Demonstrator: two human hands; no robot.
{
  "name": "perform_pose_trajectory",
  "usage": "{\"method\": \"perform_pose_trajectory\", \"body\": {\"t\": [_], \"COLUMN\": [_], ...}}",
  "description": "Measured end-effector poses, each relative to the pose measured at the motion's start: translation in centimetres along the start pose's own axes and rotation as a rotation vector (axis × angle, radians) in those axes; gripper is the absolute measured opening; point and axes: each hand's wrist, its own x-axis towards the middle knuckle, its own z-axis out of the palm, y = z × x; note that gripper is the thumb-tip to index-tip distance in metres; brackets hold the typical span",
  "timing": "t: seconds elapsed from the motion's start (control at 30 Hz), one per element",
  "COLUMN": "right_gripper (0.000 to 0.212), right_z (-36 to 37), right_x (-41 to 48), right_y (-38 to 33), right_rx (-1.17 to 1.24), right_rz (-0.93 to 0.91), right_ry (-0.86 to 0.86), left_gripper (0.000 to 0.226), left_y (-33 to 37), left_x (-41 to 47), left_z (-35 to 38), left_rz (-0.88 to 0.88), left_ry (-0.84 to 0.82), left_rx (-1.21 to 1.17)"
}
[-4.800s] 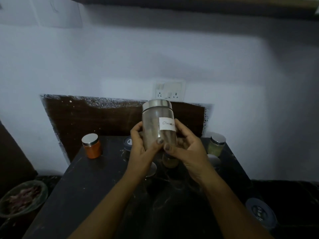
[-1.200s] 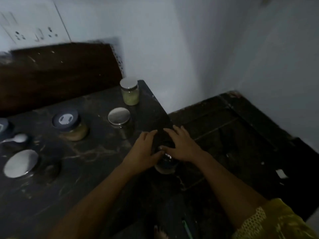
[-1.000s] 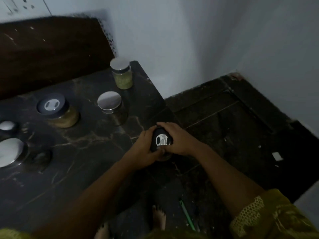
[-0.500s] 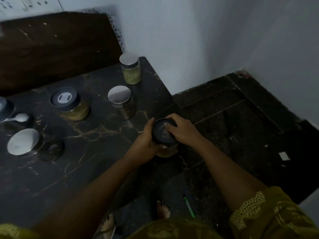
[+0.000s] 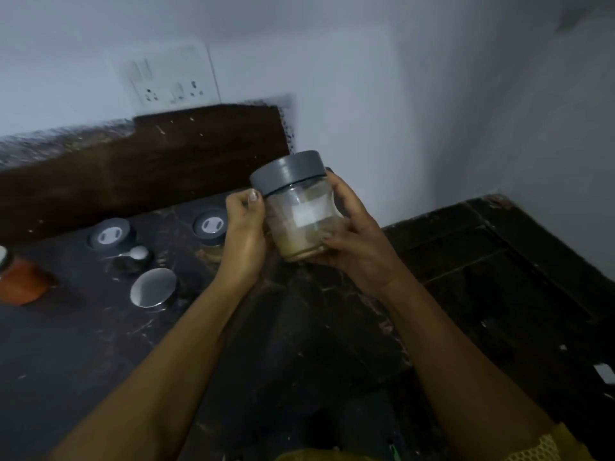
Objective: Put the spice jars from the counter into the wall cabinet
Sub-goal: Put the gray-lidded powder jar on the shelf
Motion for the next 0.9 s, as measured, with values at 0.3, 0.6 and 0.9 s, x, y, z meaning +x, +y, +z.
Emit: {"method": "perform_pose_trajectory", "body": {"t": [0.3, 0.6, 0.9], "right_gripper": [0.102, 0.065, 0.071], "right_z": [8.9, 12.8, 17.0], "right_x": [1.1, 1.9, 3.2], "right_y": [-1.5, -3.2, -3.4], "right_rx": [-0.446, -0.258, -0.259], "right_rz": [-0.219, -0.178, -0.257], "right_ry": [0.18, 0.003, 0.068], "left_gripper": [0.09, 0.063, 0.026], "left_y": [4.8, 6.5, 8.6], "left_x": [-2.4, -1.8, -2.8], "left_z": [-4.3, -9.5, -12.1], "left_rz": [0.032, 0.042, 0.387], "left_ry": [0.003, -0.016, 0.201], "left_rx": [0.062, -0.239, 0.002]}}
